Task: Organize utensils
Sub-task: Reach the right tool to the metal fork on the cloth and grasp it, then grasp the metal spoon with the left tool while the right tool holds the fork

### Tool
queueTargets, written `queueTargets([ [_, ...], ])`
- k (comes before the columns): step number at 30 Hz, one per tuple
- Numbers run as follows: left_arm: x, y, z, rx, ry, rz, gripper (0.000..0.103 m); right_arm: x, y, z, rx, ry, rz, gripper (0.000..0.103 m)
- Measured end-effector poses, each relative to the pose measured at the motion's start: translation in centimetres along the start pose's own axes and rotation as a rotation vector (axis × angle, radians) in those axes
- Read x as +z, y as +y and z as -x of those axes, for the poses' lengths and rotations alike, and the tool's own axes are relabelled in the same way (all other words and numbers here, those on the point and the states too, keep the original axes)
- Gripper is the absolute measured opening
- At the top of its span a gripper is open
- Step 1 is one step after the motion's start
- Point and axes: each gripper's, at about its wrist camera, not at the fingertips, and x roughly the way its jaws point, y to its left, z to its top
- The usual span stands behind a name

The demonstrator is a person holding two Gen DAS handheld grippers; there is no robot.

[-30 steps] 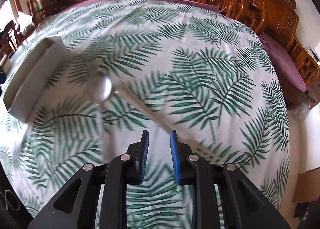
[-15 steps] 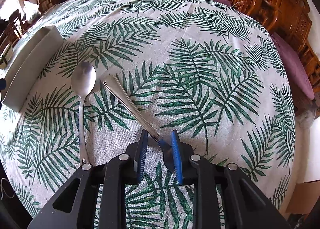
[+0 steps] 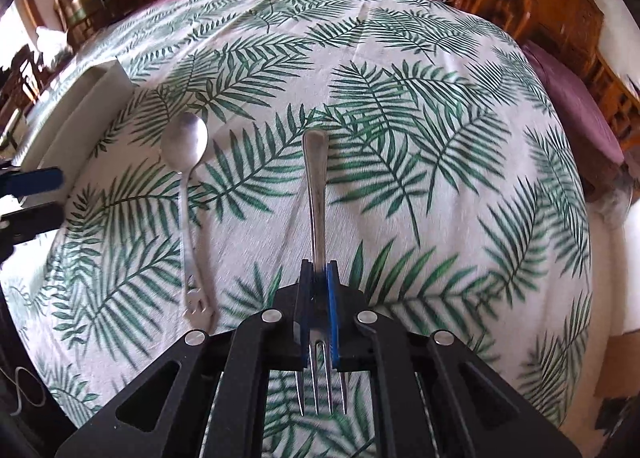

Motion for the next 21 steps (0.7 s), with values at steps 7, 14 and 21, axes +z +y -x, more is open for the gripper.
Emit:
queueTargets([
  [7,1.6,-1.5,-1.9,0.012,-0.006,0.006,0.043,-2.2,0.0,1.0,0.014,-0.004,-0.017,0.008],
  [14,3.3,-2.7,-4.6,-0.014,0.031,0.069,0.043,-3.3,-0.7,0.8,0.008,0.004,-0.036,0.009],
  [21,4.2,-2.7,-6.9,-0.001,0.074,0.145,0.043,-3.5,-0.9,0.8,0.026,-0.004,-0.037,0.009],
])
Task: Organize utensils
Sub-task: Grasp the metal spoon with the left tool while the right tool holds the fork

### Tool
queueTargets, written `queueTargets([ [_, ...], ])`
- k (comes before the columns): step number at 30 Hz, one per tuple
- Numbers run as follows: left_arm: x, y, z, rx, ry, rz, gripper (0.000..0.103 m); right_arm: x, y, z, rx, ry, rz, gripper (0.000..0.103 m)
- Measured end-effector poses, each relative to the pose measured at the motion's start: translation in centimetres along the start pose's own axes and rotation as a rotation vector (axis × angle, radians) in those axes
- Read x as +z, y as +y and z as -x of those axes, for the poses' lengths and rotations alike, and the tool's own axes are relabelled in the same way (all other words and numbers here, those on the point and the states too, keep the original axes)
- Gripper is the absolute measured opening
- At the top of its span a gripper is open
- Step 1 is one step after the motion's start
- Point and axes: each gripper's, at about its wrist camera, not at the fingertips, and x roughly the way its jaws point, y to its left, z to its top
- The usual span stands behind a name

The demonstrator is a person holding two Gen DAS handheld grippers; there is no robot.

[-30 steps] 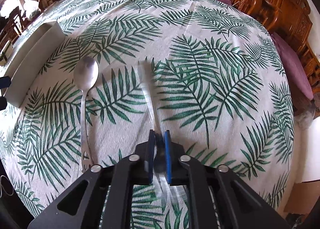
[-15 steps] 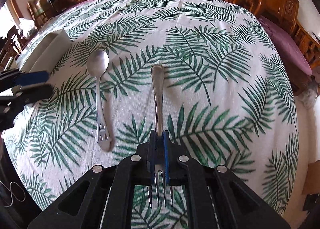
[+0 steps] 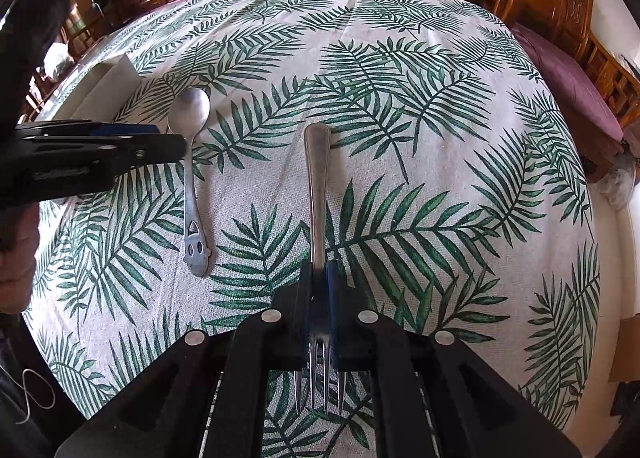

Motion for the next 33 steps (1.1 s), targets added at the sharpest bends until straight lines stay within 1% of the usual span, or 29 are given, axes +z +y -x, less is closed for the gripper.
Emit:
queueTargets([
  [3,0.3,-0.3,-0.8,0.011,0.018,0.01,0.043,-0.1,-0.1,0.0,0.01,-0.01,-0.008,0.009],
  [8,0.4,-1.0,-1.4,0.057,0.019,-0.017,0.04,-0.2,-0.2,0.1,0.015,-0.022,-0.016,0.009],
  [9,0.4,-1.1,-1.5,0.066,0.019,-0.02,0.039,-0.2,-0.2,0.1,0.014,-0.024,-0.016,0.009],
  [10,0.5,-1.2,-1.6,0.082,0.017,-0.024,0.034,-0.3,-0.2,0.1,0.015,-0.026,-0.017,0.009],
  [14,0.6,-1.3,-1.8,0.133,0.004,-0.057,0.019,-0.4,-0.3,0.1,0.019,-0.033,-0.02,0.009],
  [17,0.4,-1.4,-1.7,0.143,-0.003,-0.093,0.014,-0.4,-0.3,0.1,0.019,-0.035,-0.021,0.009],
  [19,0.2,-1.3,-1.5,0.15,-0.001,-0.121,0.007,-0.5,-0.3,0.1,0.019,-0.037,-0.024,0.009],
  [20,0.1,-1.0,-1.4,0.146,0.002,-0.127,0.005,-0.5,-0.4,0.1,0.018,-0.038,-0.025,0.009],
  [28,-0.2,0.0,-1.0,0.114,0.01,-0.117,0.005,-0.6,-0.4,0.2,0.01,-0.037,-0.033,0.009],
  [33,-0.4,0.5,0.7,0.09,-0.017,-0.112,0.005,-0.7,-0.3,0.6,0.004,-0.044,-0.043,0.008],
])
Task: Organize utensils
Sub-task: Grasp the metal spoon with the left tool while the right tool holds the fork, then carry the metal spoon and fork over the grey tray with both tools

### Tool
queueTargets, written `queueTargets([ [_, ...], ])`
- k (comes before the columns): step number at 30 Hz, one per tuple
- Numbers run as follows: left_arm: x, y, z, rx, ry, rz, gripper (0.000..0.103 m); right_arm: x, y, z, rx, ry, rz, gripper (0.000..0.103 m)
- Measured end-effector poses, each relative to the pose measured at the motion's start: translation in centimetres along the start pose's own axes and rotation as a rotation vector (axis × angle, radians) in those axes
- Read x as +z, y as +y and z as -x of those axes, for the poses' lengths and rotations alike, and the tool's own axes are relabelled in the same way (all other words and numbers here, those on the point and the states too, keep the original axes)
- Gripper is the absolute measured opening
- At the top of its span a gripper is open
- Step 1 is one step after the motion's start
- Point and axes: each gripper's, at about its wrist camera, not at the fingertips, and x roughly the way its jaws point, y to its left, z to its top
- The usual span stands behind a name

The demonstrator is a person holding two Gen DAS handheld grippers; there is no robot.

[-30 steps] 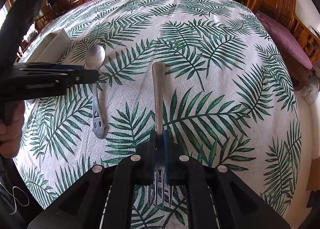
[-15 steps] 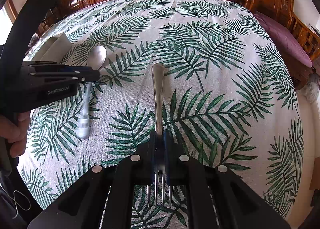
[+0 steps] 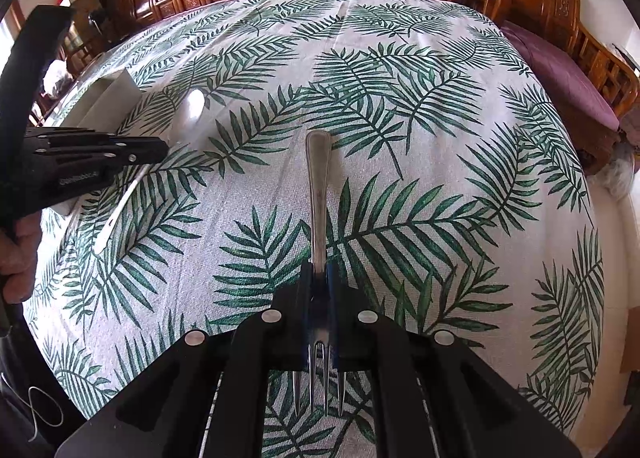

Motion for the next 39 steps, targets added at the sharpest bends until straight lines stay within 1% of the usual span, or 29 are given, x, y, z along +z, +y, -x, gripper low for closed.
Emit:
queueTargets([
  [6,-0.3,0.9,3.4,-0.02,-0.067,-0.008,0.005,0.8,1.1,1.5,-0.002,-0.03,0.002,0.008],
  [11,-0.4,2.5,6.3,-0.029,-0.12,0.002,0.005,2.1,3.0,2.4,-0.001,-0.056,0.021,0.008],
  [18,-0.6,5.4,10.1,-0.03,-0.187,0.014,0.005,4.1,7.2,2.8,0.012,-0.078,0.06,0.008],
  [22,-0.9,7.7,11.7,-0.023,-0.217,0.028,0.005,4.9,9.4,2.4,0.007,-0.074,0.092,0.008],
  [25,-1.2,9.4,12.5,-0.02,-0.231,0.046,0.005,5.2,10.6,1.8,0.005,-0.056,0.107,0.008],
  [30,-1.7,11.8,13.3,-0.008,-0.247,0.072,0.005,5.5,11.9,1.7,-0.011,-0.051,0.133,0.008],
  [39,-2.3,14.5,12.9,0.01,-0.245,0.11,0.005,6.0,11.8,3.1,-0.02,-0.067,0.129,0.008],
])
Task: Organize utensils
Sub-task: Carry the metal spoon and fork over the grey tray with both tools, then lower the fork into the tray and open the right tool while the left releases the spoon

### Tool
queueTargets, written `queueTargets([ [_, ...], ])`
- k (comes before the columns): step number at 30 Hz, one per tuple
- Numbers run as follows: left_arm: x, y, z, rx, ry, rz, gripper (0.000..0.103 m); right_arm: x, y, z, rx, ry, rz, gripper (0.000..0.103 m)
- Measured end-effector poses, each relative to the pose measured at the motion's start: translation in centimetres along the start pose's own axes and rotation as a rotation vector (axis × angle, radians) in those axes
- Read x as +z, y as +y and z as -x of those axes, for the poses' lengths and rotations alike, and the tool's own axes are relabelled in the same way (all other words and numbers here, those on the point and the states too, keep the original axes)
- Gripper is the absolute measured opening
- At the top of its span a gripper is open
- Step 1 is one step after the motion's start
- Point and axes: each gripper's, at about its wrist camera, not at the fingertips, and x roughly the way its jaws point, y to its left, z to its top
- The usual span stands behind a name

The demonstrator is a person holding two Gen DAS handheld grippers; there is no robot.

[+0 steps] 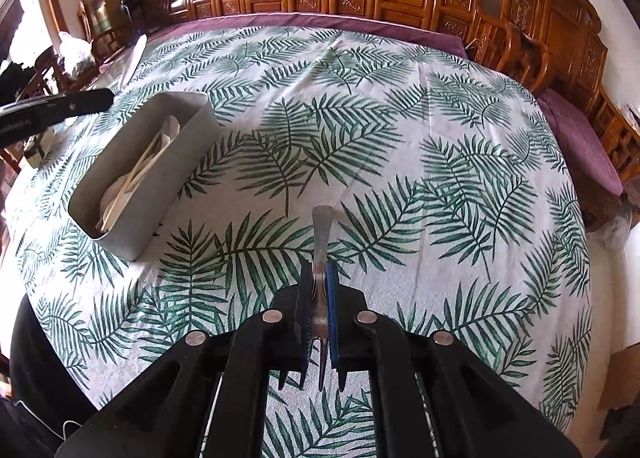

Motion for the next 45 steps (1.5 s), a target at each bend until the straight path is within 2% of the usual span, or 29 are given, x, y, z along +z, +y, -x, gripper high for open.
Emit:
queueTargets([
  [9,-0.9,3.1,-2.2,0.032,0.055,0.025,0.005,2.3,1.7,2.3,0.009,-0.053,0.034,0.008],
  [19,-1.4,6.2,-4.4,0.052,0.113,0.046,0.005,5.6,6.7,2.3,0.065,-0.08,0.098,0.008],
  [25,-1.1,7.7,-3.3,0.044,0.074,0.063,0.006,7.3,9.6,1.3,0.102,-0.078,0.12,0.008],
  [34,-1.8,10.1,0.5,0.055,0.012,0.076,0.006,9.7,14.3,-1.2,0.154,-0.061,0.137,0.008],
  [45,-2.5,11.8,3.8,0.07,-0.037,0.07,0.006,11.4,17.4,-4.5,0.122,-0.027,0.128,0.008],
])
